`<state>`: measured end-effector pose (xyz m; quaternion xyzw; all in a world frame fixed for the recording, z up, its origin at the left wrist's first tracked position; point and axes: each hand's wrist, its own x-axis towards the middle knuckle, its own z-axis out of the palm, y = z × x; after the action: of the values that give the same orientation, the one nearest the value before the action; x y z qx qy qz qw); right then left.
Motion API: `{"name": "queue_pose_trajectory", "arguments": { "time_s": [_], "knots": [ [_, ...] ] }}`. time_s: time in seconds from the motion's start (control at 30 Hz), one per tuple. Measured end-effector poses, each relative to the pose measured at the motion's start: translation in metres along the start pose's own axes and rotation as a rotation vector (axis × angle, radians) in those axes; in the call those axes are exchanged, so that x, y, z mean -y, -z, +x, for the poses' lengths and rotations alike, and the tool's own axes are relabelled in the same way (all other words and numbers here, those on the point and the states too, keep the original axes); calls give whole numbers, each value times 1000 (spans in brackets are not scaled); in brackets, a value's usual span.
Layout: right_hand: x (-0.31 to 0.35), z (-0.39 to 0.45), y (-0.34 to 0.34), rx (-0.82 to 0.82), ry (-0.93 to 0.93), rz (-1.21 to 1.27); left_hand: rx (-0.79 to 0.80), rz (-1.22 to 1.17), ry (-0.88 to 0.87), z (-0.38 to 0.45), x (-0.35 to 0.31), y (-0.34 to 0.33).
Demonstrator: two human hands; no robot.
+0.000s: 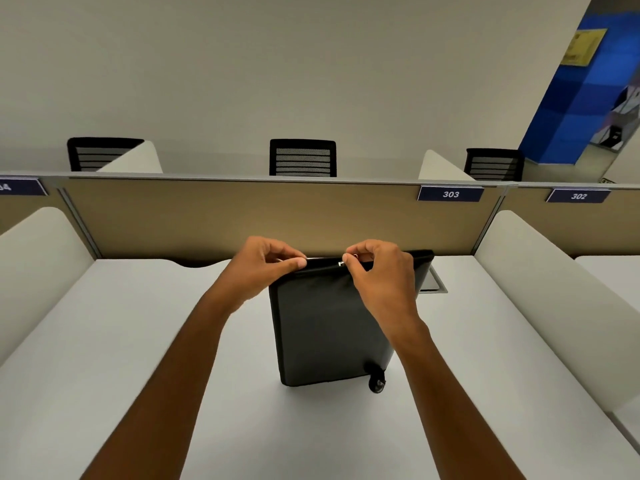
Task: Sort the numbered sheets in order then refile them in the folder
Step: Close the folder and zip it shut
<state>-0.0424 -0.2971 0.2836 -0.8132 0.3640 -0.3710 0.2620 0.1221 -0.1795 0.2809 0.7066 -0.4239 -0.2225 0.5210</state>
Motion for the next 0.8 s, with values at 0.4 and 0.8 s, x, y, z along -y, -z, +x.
{"name": "queue_pose_trajectory", "arguments": {
  "time_s": [0.4, 0.8],
  "knots": [
    [22, -6, -24, 42, 13, 33, -47, -85, 57, 5, -3, -22],
    [-29, 27, 25, -135, -45, -29, -114, -76, 24, 11, 4, -22]
  ]
}}
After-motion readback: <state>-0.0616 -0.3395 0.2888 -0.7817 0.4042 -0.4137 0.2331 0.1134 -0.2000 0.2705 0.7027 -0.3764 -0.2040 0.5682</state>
